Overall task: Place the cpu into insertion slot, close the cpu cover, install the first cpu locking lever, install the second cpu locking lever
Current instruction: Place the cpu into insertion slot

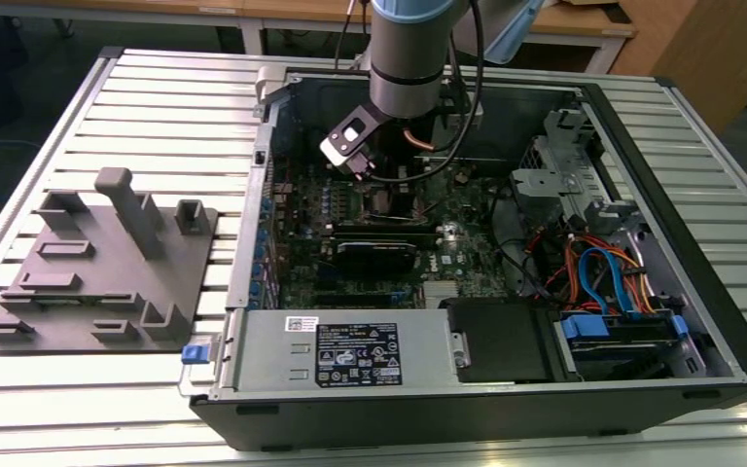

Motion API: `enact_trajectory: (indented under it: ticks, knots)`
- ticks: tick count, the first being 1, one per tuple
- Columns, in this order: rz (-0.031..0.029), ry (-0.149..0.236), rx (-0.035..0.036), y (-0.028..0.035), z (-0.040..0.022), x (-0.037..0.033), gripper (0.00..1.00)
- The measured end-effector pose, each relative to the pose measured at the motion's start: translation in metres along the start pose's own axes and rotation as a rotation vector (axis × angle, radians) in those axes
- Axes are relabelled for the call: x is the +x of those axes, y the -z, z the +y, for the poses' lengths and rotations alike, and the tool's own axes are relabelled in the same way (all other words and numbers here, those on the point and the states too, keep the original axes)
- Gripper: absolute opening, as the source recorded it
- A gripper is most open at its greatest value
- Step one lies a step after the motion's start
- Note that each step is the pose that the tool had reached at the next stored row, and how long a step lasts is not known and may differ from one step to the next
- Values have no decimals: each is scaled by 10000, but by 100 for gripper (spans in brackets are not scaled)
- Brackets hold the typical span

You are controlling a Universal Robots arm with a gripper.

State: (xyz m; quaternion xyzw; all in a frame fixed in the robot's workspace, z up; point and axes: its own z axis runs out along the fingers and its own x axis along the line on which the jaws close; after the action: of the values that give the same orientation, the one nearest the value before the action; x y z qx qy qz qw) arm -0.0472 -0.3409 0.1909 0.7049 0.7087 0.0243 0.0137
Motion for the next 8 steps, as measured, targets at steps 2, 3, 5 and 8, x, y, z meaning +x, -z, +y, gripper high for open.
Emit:
enact_trajectory:
  ticks: [2,3,5,8]
  knots:
    - [0,0,0,-1,0,0,54]
    - [0,0,0,-1,0,0,54]
    - [1,0,-1,-2,0,0,54]
    - [0,0,0,-2,0,0,54]
